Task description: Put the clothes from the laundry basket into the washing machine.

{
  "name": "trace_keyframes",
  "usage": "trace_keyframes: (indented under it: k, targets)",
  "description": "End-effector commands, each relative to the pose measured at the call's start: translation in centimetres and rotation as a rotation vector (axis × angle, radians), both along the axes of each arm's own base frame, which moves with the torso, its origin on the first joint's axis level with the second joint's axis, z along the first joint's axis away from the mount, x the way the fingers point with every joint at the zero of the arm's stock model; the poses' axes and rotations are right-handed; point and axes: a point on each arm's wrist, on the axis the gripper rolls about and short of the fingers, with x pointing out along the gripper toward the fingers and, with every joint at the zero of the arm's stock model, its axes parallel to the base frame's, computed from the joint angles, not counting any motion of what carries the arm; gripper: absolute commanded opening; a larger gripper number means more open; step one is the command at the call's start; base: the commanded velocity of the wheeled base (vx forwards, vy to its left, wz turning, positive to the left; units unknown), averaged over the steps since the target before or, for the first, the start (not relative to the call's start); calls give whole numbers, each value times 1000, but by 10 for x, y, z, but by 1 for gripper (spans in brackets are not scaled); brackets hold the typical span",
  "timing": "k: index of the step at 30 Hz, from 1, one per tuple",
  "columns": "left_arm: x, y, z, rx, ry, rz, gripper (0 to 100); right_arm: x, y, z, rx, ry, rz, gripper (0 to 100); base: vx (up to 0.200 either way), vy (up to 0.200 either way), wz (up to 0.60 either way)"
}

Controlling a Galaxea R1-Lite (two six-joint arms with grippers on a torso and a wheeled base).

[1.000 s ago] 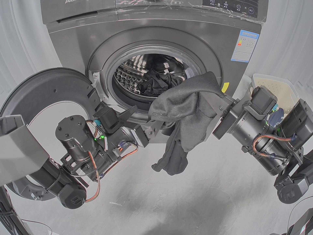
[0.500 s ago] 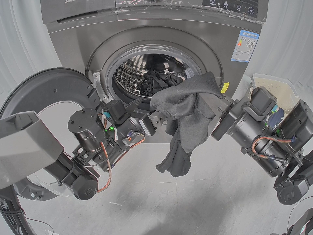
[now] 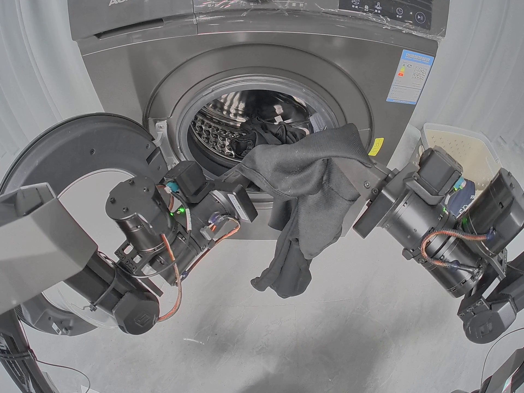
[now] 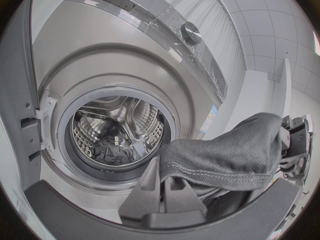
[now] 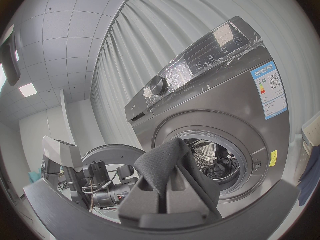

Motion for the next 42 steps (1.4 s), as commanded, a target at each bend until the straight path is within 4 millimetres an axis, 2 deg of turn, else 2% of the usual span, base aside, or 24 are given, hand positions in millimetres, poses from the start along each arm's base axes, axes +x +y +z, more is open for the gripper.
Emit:
trace_keyframes:
  k: [1,5,6,9,10,20,25,28,34,42]
  targets:
    - [-21,11,16,-10,-19,-14,0,2,-1,-2,-5,5,-6,0,0,0,0]
    - [-56,24,25,-9,-17,-61,0,4,-2,-4,-10,10,-14,0,0,0,0]
    - [-70,31,28,-6,-16,-87,0,4,-2,-5,-14,15,-14,0,0,0,0]
    - [-83,40,26,18,-15,-137,0,5,-2,-14,-38,39,-16,0,0,0,0]
    - [-86,42,26,24,-13,-147,0,5,-1,-14,-34,38,-13,100,0,0,0]
    - [-84,39,30,22,-33,-154,0,13,-12,-40,-99,141,-59,100,0,0,0]
    - [-84,39,30,23,-34,-155,0,30,-23,-57,-140,191,-126,100,0,0,0]
    - [-85,35,29,26,-29,-167,0,33,-26,-66,-164,214,-140,100,0,0,0]
    - [-84,31,24,36,-14,-173,0,33,-20,-75,-194,229,-124,100,0,0,0]
    - [-74,25,17,69,-18,-141,0,21,7,-76,-223,189,-31,100,0,0,0]
